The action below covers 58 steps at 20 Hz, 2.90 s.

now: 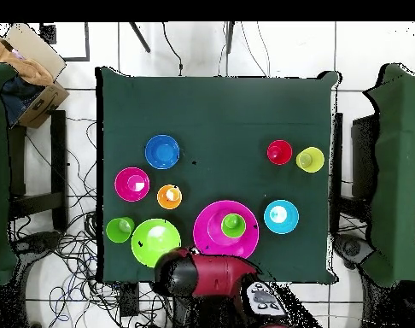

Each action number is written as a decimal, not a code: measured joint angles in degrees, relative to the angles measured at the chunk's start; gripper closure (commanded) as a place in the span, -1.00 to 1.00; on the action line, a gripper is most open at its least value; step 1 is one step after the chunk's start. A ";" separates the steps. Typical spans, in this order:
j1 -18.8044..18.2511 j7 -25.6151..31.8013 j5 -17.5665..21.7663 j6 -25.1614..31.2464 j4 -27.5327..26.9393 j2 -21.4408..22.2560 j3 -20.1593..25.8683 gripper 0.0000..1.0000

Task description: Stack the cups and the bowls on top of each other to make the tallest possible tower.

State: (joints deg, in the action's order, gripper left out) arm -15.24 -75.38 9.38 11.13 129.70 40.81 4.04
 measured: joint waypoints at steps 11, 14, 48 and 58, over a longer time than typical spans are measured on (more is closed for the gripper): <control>3.98 0.00 -0.02 -0.01 -0.02 -3.63 -1.01 -1.00; 4.39 0.00 -0.04 -0.01 -0.02 -4.04 -1.15 -1.00; 14.79 0.00 -3.19 0.66 -8.43 -15.15 -9.79 -1.00; 12.24 0.00 -3.17 4.64 -9.17 -12.90 -10.45 -1.00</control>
State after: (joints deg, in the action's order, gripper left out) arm -3.00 -75.38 6.21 15.78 120.53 27.90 -6.41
